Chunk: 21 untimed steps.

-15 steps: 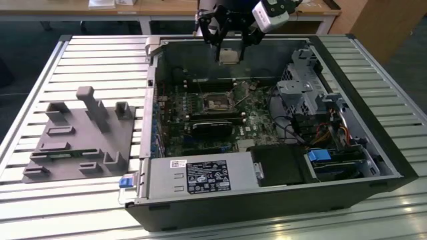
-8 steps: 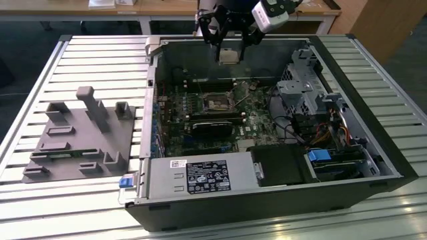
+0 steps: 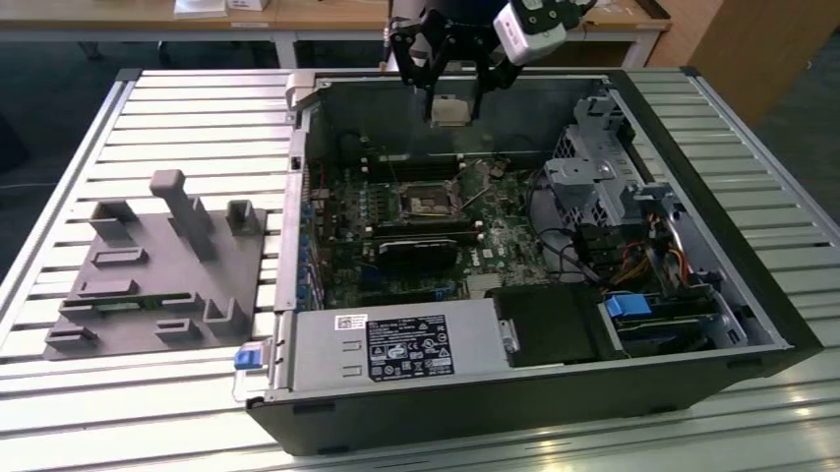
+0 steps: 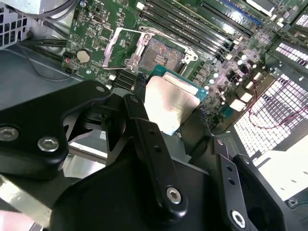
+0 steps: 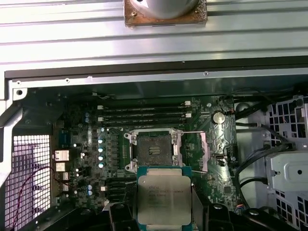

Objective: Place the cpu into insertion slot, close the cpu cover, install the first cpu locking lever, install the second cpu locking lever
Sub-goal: 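Place the cpu into insertion slot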

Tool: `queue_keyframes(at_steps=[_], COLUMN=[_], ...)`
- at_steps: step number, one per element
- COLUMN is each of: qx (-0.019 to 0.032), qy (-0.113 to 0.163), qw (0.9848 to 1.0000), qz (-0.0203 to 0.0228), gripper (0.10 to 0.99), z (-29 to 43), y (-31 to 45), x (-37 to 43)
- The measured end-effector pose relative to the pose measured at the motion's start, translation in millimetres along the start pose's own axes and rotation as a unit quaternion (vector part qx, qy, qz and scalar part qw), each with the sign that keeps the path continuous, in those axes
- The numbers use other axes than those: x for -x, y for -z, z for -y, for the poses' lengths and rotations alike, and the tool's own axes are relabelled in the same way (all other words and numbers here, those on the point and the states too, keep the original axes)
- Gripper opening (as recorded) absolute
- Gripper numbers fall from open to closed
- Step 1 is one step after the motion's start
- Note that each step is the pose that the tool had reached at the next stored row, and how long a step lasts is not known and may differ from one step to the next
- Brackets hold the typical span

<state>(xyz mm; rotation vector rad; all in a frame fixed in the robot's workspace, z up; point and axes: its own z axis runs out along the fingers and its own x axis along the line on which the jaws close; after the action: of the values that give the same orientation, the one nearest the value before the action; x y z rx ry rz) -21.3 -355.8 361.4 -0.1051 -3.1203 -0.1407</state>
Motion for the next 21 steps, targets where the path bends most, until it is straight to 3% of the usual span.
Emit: queue_keyframes(at_steps=[15, 21], qx=[0.0005, 0.0009], qy=[-0.026, -0.048], qw=[0.9997, 0.9988], qz=[0.0024, 0.0044], gripper=[0.537, 0.537], z=[-0.4, -0.3], y=[-0.4, -1.0], x=[0.0, -0.1])
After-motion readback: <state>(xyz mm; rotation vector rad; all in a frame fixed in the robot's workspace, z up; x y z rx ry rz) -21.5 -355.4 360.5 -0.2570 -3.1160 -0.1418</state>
